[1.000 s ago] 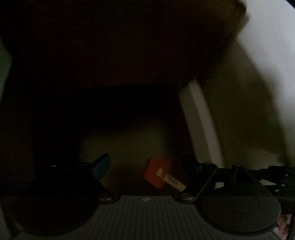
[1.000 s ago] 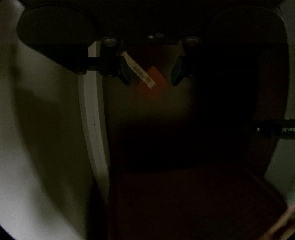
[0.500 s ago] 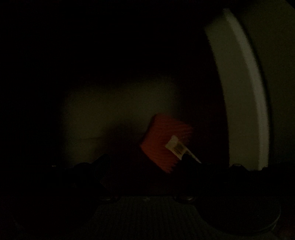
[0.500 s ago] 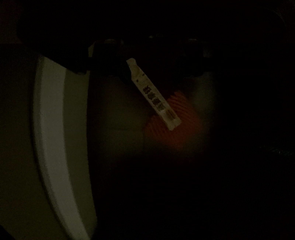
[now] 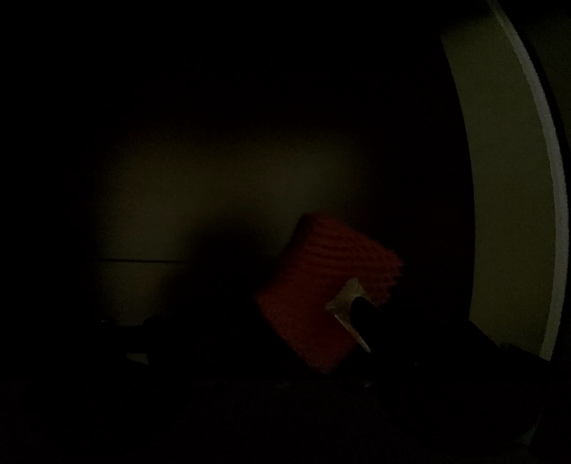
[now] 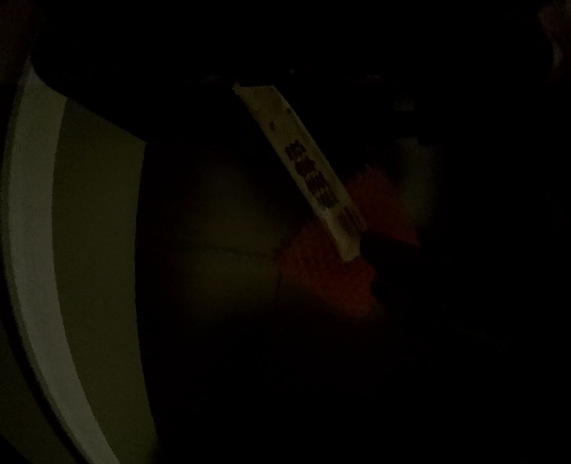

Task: Collect trash
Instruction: 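Grasp the orange foam net with the left tool while the right tool grasps the yellow snack stick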

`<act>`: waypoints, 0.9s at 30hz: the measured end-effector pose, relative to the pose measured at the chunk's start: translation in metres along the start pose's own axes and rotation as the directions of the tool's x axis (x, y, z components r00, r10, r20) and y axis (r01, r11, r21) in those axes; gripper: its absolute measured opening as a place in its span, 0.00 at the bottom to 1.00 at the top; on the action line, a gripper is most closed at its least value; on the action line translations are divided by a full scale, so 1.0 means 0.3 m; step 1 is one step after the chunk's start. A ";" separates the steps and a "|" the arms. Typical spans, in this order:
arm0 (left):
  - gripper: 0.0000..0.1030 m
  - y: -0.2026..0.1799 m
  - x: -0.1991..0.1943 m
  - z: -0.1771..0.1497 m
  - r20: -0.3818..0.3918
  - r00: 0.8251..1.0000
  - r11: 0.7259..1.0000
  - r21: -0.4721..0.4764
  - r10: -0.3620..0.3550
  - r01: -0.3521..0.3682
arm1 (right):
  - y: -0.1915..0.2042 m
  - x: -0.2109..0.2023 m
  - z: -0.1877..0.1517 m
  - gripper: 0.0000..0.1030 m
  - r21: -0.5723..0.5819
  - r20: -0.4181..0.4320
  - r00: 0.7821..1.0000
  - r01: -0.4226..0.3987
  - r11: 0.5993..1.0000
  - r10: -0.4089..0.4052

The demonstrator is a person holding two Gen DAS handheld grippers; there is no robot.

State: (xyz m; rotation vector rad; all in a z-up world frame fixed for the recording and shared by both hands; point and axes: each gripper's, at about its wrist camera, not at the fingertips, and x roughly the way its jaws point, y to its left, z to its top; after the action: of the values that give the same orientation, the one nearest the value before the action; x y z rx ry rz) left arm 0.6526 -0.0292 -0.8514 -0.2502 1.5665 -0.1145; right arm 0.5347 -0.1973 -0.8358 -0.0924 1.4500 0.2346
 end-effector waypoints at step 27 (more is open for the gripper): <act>0.14 -0.016 -0.004 -0.084 0.086 0.996 1.000 0.009 0.001 -0.002 | 0.039 0.052 -0.023 0.23 -0.149 0.017 0.998 0.060 0.987 -0.059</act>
State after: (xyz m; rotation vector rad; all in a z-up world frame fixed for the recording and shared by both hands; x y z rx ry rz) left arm 0.6279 -0.0356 -0.8487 -0.2434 1.4803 -0.1082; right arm 0.5270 -0.1857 -0.8512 -0.2551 1.4142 0.2940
